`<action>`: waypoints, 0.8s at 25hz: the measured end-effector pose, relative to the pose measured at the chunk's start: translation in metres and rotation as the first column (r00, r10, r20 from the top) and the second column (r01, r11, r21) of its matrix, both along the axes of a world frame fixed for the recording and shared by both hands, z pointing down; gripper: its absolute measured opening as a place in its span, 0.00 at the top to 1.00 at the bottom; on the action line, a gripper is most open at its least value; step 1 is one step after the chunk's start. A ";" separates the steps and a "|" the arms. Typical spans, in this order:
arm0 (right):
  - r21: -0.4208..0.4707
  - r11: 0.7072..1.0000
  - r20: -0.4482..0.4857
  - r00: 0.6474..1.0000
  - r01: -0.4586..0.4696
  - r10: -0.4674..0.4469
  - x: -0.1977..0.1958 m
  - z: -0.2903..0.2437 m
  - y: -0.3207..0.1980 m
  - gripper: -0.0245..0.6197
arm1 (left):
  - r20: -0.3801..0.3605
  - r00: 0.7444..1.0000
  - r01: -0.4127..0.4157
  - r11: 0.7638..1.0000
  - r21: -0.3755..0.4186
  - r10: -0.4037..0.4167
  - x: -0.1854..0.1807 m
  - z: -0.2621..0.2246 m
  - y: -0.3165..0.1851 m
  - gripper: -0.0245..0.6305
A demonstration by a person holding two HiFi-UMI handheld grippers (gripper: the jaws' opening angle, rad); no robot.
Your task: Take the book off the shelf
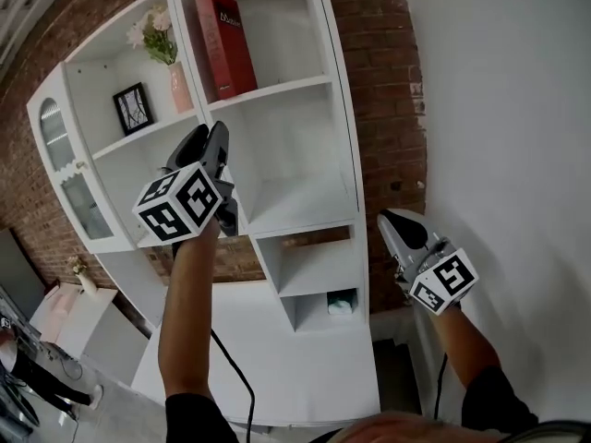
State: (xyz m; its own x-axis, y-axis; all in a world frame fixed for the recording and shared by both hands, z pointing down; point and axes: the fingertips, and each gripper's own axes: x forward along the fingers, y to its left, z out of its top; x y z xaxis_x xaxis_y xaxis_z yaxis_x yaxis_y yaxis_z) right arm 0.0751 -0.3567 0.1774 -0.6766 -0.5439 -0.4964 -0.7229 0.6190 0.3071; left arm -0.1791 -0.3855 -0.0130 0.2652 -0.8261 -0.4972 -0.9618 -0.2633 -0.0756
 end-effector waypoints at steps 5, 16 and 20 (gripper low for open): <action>0.011 1.000 -0.001 1.000 0.004 -0.004 -0.001 -0.011 -0.021 0.96 | -0.004 1.000 0.016 1.000 -0.021 -0.016 0.003 -0.050 -0.036 0.65; 0.059 0.998 0.034 0.999 -0.037 0.035 0.015 -0.026 -0.024 0.96 | 0.030 0.996 0.085 0.987 -0.134 -0.081 0.011 -0.105 -0.095 0.58; 0.072 0.996 0.054 0.997 -0.055 0.051 0.029 -0.025 -0.018 0.96 | 0.020 0.993 0.115 0.975 -0.191 -0.113 0.007 -0.104 -0.117 0.58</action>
State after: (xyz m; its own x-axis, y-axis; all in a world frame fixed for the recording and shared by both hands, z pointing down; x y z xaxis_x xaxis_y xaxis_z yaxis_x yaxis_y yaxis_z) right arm 0.1043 -0.3751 0.1520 -0.6198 -0.5393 -0.5701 -0.7704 0.5565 0.3111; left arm -0.1719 -0.5022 -0.1169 0.1672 -0.9310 -0.3245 -0.9858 -0.1621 -0.0430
